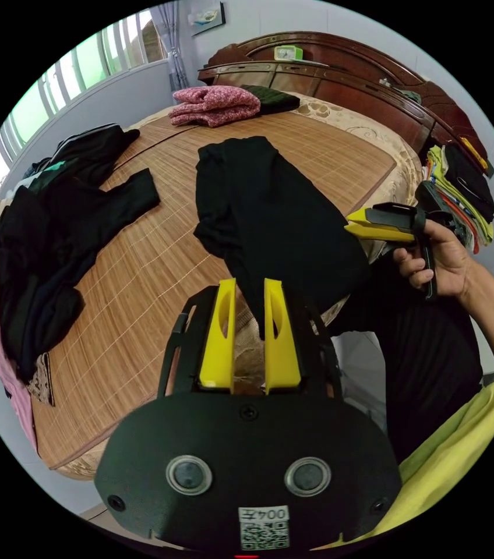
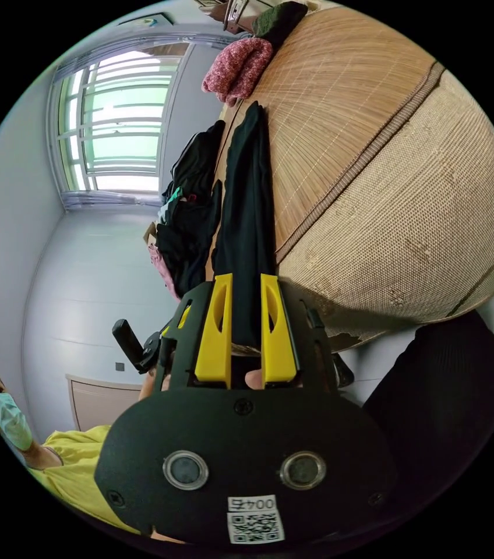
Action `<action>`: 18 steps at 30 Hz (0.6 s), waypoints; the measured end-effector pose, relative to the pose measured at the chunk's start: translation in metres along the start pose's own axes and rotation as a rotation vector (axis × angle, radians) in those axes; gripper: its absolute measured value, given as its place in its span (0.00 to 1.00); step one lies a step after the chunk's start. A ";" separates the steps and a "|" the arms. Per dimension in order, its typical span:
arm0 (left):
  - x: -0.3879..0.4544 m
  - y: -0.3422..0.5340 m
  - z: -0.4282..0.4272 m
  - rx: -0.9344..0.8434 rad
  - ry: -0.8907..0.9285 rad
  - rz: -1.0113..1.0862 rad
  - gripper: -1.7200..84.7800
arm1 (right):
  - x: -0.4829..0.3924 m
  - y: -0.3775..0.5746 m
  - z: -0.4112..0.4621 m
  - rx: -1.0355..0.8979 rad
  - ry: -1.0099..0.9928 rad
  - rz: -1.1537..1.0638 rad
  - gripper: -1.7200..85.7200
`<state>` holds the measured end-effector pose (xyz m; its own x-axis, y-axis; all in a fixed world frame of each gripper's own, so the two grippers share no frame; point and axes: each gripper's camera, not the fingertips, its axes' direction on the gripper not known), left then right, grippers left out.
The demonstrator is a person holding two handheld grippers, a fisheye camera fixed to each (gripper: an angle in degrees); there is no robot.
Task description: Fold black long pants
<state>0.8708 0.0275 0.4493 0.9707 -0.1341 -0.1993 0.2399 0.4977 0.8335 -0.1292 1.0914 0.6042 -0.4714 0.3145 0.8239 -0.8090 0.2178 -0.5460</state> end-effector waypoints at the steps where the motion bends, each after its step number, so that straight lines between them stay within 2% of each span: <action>1: -0.002 0.000 0.004 -0.013 0.002 0.003 0.11 | 0.002 -0.004 0.001 -0.006 -0.011 0.001 0.12; 18: -0.039 0.018 0.034 -0.050 0.014 -0.006 0.11 | 0.007 -0.040 0.061 -0.067 0.061 -0.078 0.08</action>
<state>0.8373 0.0121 0.4895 0.9693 -0.1250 -0.2118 0.2456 0.5392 0.8055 -0.1216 1.0289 0.6405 -0.3843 0.3494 0.8545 -0.8159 0.3046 -0.4915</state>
